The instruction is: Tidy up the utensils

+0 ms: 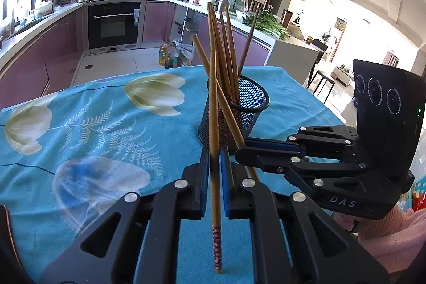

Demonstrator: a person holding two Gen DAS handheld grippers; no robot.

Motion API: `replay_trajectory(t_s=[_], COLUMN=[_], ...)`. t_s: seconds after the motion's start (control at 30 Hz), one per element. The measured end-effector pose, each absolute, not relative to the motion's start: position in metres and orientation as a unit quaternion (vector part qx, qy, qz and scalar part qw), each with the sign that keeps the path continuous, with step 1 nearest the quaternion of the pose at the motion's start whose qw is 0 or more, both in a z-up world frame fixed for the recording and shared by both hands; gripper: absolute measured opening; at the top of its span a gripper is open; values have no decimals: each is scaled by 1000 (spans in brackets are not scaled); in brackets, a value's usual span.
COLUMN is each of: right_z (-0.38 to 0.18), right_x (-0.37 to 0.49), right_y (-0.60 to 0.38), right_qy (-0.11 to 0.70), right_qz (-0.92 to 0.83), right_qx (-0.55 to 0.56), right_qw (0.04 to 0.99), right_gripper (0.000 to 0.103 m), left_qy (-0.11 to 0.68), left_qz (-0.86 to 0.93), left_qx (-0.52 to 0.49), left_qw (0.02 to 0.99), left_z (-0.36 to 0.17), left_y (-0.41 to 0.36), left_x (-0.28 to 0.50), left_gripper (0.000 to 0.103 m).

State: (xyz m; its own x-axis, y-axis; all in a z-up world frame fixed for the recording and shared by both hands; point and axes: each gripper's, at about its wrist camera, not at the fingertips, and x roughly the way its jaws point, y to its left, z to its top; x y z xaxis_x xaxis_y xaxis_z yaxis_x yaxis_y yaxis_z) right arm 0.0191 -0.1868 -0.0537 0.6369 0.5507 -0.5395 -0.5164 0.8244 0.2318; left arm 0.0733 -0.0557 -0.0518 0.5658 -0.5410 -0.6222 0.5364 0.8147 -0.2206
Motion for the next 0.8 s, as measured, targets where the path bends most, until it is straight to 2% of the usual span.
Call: replay_trajectory(t_s=[0.8], right_z=[-46], right_x=[21], right_y=[-207], right_qy=[290], right_qz=[261], right_qx=[44], right_qw=[920], right_gripper=[6], left_qy=[346], left_qz=[-293], left_qx=[-2], left_qw=[891], left_z=[-47], left_y=[-58], left_x=[75], left_gripper=[7])
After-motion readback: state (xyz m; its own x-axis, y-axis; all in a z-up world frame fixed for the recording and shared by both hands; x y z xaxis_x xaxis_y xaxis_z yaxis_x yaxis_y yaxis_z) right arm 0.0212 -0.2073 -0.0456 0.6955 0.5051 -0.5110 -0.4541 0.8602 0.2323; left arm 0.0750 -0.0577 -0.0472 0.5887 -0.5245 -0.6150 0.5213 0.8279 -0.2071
